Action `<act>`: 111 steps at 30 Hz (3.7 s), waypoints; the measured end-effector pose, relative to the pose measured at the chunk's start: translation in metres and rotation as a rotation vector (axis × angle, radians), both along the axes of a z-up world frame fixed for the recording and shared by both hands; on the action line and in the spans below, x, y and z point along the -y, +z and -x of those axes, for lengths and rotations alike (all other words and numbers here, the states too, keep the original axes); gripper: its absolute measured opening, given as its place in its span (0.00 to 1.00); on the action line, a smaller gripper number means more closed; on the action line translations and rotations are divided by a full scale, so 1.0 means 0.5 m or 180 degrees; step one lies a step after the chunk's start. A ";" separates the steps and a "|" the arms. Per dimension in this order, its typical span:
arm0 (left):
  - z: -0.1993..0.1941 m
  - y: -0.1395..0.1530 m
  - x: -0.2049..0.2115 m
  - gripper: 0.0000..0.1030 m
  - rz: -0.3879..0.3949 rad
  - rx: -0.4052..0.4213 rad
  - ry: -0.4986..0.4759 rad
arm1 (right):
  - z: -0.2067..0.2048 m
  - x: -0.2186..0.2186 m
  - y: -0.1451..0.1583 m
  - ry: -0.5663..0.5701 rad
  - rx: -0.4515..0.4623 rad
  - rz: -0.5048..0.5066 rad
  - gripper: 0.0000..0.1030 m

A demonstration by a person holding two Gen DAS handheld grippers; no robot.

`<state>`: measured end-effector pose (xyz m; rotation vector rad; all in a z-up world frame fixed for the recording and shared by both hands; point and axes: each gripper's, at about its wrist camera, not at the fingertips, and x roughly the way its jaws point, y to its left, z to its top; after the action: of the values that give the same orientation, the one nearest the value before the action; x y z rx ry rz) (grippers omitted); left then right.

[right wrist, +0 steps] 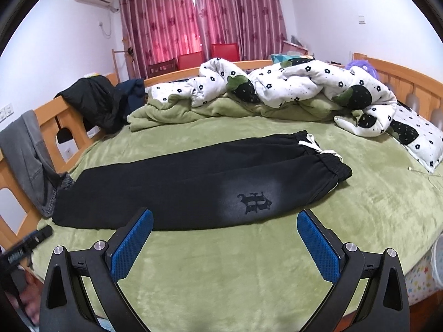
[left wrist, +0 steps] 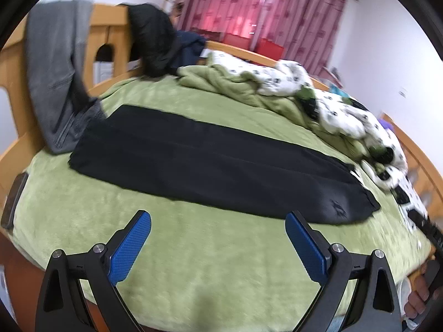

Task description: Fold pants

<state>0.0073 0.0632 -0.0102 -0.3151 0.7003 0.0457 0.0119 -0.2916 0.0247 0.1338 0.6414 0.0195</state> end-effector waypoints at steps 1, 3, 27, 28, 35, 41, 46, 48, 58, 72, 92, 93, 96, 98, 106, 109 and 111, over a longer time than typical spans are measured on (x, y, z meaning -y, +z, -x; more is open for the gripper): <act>-0.013 -0.010 -0.019 0.95 0.0041 -0.0016 0.0056 | -0.020 0.014 -0.018 0.0019 -0.0096 -0.0029 0.98; -0.034 -0.029 -0.050 0.95 0.0046 -0.0057 0.0168 | -0.054 0.034 -0.049 0.0076 -0.0226 -0.0117 0.97; -0.238 -0.312 -0.211 0.94 0.0712 -0.0373 0.0457 | -0.285 0.184 -0.377 -0.0079 -0.0883 -0.0805 0.63; -0.244 -0.314 -0.211 0.94 0.0718 -0.0368 0.0466 | -0.294 0.191 -0.381 -0.0089 -0.0887 -0.0869 0.63; -0.290 -0.311 -0.222 0.55 0.0604 -0.0521 0.0631 | -0.361 0.203 -0.383 -0.0328 -0.0880 -0.1130 0.51; -0.283 -0.261 -0.280 0.16 0.0867 -0.0248 0.0653 | -0.387 0.176 -0.309 -0.0228 -0.0621 -0.0946 0.16; -0.310 -0.193 -0.276 0.14 0.0657 0.0088 0.0510 | -0.428 0.163 -0.238 -0.0027 -0.0366 -0.0855 0.16; -0.346 -0.174 -0.277 0.13 0.0592 0.0137 0.0508 | -0.448 0.163 -0.222 0.0026 -0.0324 -0.0837 0.16; -0.567 -0.158 -0.244 0.13 0.0021 0.0202 0.0537 | -0.638 0.123 -0.202 0.0116 -0.0214 -0.0450 0.16; -0.585 -0.202 -0.199 0.70 -0.0186 -0.0130 0.0380 | -0.725 0.088 -0.307 -0.0061 -0.0780 -0.0159 0.39; -0.383 -0.317 -0.253 0.75 0.1137 -0.0397 0.0382 | -0.409 0.263 -0.378 -0.0300 -0.0814 -0.1121 0.67; -0.397 -0.319 -0.259 0.74 0.1195 -0.0362 0.0428 | -0.429 0.264 -0.378 -0.0316 -0.0801 -0.1116 0.67; -0.436 -0.321 -0.264 0.73 0.1219 -0.0340 0.0522 | -0.499 0.279 -0.384 -0.0389 -0.0785 -0.1235 0.67; -0.464 -0.323 -0.266 0.65 0.1232 -0.0299 0.0604 | -0.547 0.288 -0.387 -0.0477 -0.0751 -0.1336 0.67; -0.491 -0.323 -0.279 0.11 0.1193 -0.0402 0.0708 | -0.622 0.319 -0.374 -0.0677 -0.0653 -0.1451 0.15; -0.460 -0.304 -0.274 0.10 0.1132 -0.0378 0.0642 | -0.581 0.327 -0.343 -0.0611 -0.0562 -0.1505 0.13; -0.428 -0.283 -0.264 0.10 0.1043 -0.0360 0.0552 | -0.537 0.329 -0.323 -0.0584 -0.0559 -0.1460 0.12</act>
<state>0.2211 0.1955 -0.1515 -0.6917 0.7916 0.1149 0.2802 -0.4563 -0.1366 0.6426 0.7904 -0.0228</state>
